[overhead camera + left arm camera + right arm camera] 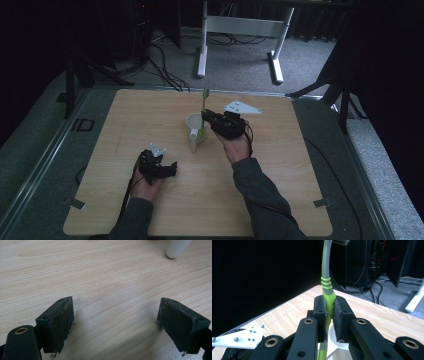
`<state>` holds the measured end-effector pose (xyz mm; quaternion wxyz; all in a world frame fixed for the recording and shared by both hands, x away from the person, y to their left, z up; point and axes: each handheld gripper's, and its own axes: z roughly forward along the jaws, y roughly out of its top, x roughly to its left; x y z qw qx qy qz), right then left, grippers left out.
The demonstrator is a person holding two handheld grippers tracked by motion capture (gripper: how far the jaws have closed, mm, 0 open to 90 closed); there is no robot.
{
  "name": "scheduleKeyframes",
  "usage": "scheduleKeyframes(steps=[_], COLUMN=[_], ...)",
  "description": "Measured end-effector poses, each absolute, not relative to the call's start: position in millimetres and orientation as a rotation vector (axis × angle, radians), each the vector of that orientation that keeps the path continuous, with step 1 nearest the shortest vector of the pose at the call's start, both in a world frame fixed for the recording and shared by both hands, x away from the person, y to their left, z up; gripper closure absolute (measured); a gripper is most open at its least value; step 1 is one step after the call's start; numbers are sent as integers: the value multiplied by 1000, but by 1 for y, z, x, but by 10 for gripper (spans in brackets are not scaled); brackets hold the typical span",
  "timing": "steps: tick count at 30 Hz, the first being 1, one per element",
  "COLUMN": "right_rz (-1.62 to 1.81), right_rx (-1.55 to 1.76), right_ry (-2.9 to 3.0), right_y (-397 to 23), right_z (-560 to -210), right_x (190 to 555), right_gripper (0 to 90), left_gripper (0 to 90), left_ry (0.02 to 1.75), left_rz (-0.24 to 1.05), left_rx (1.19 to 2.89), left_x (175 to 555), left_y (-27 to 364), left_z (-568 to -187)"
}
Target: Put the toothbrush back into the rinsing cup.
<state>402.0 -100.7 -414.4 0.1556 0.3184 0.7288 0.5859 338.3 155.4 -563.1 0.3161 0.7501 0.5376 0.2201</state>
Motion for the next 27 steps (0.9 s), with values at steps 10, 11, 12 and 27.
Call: scheduleKeyframes(steps=[10,11,12,27], right_rz=[1695,1698,1703,1731], right_rx=[907,905,906,935], right_ry=[2063,2058,2055,2027], right_y=[-96,-95,-95,-94], right_z=[-416,-416,-417,-420], right_x=[408,408,409,414], right_gripper=[814,814,814,813], left_gripper=[146,146,146,146], left_ry=[1415,1415,1415,1414], left_rz=[581,580,580,580], left_rx=[1975,1976,1976,1976], left_x=[338,338,338,338], left_y=[155,155,155,155], left_z=[-563,-563,-563,-563])
